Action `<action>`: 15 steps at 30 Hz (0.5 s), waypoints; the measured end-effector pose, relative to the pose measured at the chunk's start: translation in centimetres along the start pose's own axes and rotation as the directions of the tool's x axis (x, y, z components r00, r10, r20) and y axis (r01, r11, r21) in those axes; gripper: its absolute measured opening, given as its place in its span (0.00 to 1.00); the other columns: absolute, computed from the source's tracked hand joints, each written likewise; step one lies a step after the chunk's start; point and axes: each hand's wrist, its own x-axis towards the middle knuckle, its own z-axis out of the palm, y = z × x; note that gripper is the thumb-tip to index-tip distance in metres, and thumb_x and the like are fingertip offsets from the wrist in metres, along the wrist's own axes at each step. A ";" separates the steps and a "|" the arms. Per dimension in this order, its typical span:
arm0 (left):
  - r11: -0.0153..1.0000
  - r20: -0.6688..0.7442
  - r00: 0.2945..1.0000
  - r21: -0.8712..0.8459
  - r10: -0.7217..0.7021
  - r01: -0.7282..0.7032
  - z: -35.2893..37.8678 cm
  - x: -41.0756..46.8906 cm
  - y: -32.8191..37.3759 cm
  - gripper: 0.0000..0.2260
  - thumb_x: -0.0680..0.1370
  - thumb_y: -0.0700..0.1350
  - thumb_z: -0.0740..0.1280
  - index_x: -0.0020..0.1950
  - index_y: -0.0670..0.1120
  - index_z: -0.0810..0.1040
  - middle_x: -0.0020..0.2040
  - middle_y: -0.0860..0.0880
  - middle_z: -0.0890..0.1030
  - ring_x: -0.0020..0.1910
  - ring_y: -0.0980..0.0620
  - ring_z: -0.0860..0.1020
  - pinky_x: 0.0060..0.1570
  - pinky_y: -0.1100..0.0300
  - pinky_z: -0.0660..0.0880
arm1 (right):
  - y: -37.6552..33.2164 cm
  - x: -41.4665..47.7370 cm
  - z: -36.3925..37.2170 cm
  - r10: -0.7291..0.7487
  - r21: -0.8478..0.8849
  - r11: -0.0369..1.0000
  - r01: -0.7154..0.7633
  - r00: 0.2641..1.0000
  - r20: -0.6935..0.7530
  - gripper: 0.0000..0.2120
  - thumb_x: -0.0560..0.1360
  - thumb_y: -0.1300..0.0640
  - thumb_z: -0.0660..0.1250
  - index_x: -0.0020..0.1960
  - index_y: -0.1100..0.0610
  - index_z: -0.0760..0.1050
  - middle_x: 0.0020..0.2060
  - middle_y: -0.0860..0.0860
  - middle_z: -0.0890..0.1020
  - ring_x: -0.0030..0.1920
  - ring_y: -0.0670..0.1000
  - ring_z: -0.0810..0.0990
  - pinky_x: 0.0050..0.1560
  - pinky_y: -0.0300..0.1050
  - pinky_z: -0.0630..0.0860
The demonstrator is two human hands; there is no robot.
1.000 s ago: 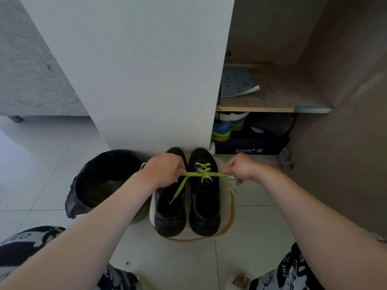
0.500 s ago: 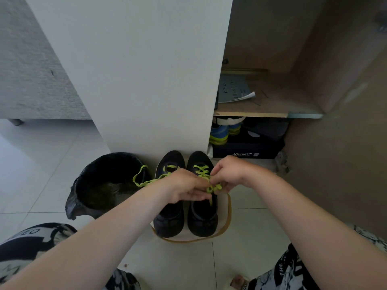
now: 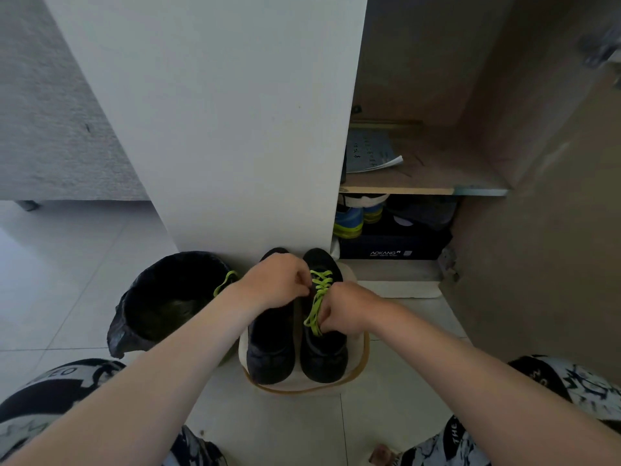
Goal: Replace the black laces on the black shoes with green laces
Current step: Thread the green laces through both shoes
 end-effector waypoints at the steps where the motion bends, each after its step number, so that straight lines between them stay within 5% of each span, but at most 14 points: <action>1: 0.999 -0.057 0.998 0.010 0.036 -0.036 0.5 0.1 -0.1 0.07 0.75 0.46 0.72 0.52 0.51 0.82 0.45 0.56 0.82 0.46 0.56 0.81 0.49 0.61 0.76 | 0.0 -0.3 -0.3 0.000 0.004 1.000 -0.001 0.998 0.069 0.07 0.74 0.55 0.70 0.48 0.53 0.86 0.43 0.53 0.87 0.41 0.54 0.85 0.43 0.47 0.83; 4: 0.994 -0.004 0.994 -0.021 0.111 -0.111 1.9 0.0 0.3 0.10 0.75 0.48 0.72 0.56 0.52 0.83 0.48 0.53 0.84 0.47 0.55 0.81 0.50 0.58 0.77 | 0.6 -1.4 -2.2 -0.011 0.206 0.979 -0.012 0.994 0.109 0.06 0.76 0.57 0.69 0.49 0.53 0.85 0.42 0.53 0.87 0.35 0.51 0.85 0.32 0.42 0.78; 7: 0.988 -0.035 0.991 0.081 0.131 -0.128 3.0 -0.1 1.2 0.07 0.74 0.52 0.72 0.50 0.53 0.84 0.45 0.56 0.83 0.47 0.55 0.80 0.44 0.58 0.76 | 1.7 -1.6 -3.9 0.050 0.463 0.886 -0.020 0.997 -0.053 0.06 0.77 0.59 0.68 0.49 0.58 0.83 0.42 0.56 0.87 0.34 0.55 0.84 0.27 0.42 0.76; 9: 0.988 -0.097 0.988 0.109 0.118 -0.108 3.4 0.2 1.3 0.07 0.72 0.55 0.74 0.46 0.54 0.83 0.43 0.58 0.82 0.46 0.56 0.79 0.40 0.61 0.70 | 2.3 -1.3 -4.1 0.132 0.427 0.903 -0.053 0.979 -0.157 0.05 0.77 0.59 0.67 0.49 0.58 0.81 0.41 0.59 0.86 0.34 0.59 0.85 0.26 0.41 0.75; 15: 0.935 -0.141 0.982 0.347 0.123 -0.067 5.1 0.4 2.2 0.12 0.73 0.58 0.69 0.47 0.52 0.72 0.45 0.53 0.79 0.47 0.49 0.79 0.38 0.58 0.66 | 2.0 -0.4 -1.2 0.164 0.203 0.966 -0.161 0.986 0.001 0.10 0.73 0.51 0.75 0.45 0.58 0.81 0.39 0.53 0.86 0.36 0.54 0.86 0.30 0.41 0.75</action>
